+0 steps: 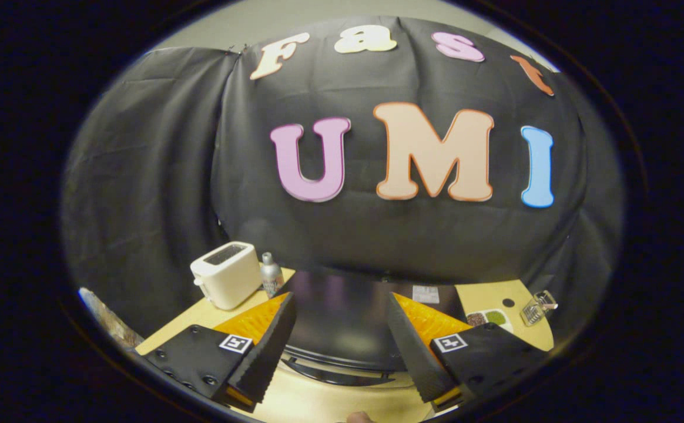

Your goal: Open the toaster oven, put the food inside, and close the toaster oven door.

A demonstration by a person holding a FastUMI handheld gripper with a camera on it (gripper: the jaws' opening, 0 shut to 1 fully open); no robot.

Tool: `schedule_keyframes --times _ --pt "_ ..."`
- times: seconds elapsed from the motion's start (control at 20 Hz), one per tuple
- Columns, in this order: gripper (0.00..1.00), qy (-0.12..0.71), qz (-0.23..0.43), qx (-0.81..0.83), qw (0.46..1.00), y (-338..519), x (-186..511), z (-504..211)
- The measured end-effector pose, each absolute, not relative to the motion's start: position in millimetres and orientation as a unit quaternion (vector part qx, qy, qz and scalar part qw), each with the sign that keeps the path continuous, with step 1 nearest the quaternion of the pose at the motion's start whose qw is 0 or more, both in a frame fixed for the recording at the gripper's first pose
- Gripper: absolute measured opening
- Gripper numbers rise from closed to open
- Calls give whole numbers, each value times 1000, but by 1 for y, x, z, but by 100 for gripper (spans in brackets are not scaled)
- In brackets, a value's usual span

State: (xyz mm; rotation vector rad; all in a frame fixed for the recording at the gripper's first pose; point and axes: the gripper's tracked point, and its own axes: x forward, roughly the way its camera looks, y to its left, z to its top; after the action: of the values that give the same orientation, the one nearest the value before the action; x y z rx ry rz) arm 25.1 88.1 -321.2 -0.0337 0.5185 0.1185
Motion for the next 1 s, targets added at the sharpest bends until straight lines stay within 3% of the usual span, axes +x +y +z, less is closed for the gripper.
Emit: schedule_keyframes --times 0.45,1.0 --pt "96 300 62 -33 951 83 7 -398" --pt "97 291 69 -14 954 79 -17 -399"
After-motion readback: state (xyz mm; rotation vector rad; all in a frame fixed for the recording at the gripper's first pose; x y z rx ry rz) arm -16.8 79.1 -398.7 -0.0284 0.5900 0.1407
